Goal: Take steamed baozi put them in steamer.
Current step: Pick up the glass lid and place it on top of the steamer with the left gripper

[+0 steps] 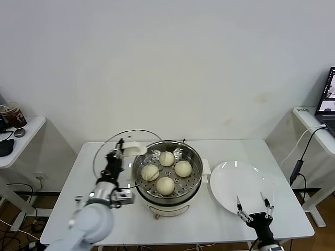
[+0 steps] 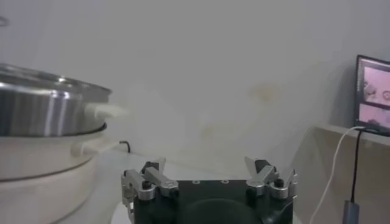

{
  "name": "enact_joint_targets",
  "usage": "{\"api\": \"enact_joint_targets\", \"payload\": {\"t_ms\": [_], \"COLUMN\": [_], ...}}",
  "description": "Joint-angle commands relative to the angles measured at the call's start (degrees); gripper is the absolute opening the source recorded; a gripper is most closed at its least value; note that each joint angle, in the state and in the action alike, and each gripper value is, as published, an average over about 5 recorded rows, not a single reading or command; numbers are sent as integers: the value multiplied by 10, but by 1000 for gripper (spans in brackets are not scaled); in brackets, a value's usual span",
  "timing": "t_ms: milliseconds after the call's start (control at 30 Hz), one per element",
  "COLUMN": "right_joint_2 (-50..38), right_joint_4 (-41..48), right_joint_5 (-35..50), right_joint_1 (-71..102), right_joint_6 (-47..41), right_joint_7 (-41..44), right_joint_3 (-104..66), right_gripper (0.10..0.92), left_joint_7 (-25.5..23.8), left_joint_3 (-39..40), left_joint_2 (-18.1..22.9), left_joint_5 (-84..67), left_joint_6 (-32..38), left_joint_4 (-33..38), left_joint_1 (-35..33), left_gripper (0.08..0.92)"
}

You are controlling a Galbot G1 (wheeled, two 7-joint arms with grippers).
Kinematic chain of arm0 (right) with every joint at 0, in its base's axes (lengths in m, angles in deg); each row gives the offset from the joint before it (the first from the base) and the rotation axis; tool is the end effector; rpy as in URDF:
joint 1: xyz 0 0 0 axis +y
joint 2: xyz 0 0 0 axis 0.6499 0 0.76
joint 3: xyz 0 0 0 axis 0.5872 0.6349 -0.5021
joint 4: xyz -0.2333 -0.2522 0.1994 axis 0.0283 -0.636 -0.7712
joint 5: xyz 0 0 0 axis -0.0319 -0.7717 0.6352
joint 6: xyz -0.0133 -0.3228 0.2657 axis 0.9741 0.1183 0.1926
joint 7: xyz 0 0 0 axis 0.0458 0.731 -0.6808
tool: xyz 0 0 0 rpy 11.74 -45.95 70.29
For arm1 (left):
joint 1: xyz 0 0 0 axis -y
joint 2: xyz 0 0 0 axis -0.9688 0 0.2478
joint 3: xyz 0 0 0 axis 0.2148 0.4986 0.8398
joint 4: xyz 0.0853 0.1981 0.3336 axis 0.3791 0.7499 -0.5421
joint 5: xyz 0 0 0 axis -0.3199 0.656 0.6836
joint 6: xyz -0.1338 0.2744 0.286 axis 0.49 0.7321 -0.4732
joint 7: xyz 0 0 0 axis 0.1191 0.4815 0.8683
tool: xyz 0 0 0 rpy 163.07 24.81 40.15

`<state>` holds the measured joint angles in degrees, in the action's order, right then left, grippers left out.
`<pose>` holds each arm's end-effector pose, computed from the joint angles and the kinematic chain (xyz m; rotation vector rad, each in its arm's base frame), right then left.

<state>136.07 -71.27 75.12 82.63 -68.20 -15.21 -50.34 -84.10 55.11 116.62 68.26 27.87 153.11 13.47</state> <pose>0.1736 -0.1316 -0.4438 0.0407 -3.0962 0.4287 0.3262 -0.0229 -0.2497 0.0524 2.2799 2.0765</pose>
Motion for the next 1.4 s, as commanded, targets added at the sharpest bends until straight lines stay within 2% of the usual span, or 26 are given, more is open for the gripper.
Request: {"api": "enact_joint_targets", "payload": {"t_ms": [33, 267, 467, 1400], "right_joint_2": [1, -2, -2, -9], "right_joint_4": [32, 32, 33, 32], "right_joint_5": [-34, -30, -30, -24], "right_joint_1": [-15, -16, -15, -8], "right_joint_6": [2, 1, 2, 5], "right_joint_7": [-7, -8, -8, -6], "right_joint_3": [5, 5, 5, 10], "right_gripper": [823, 823, 823, 823], "left_joint_7": [-118, -119, -116, -79], "left_joint_3": [157, 170, 171, 143], "left_joint_2": [127, 180, 201, 216], "left_joint_5": [203, 241, 259, 275], "left_joint_6": [-66, -65, -65, -48], "left_joint_4": [-33, -71, -93, -135], "left_joint_1": [85, 76, 74, 42], "left_gripper": [171, 171, 171, 171]}}
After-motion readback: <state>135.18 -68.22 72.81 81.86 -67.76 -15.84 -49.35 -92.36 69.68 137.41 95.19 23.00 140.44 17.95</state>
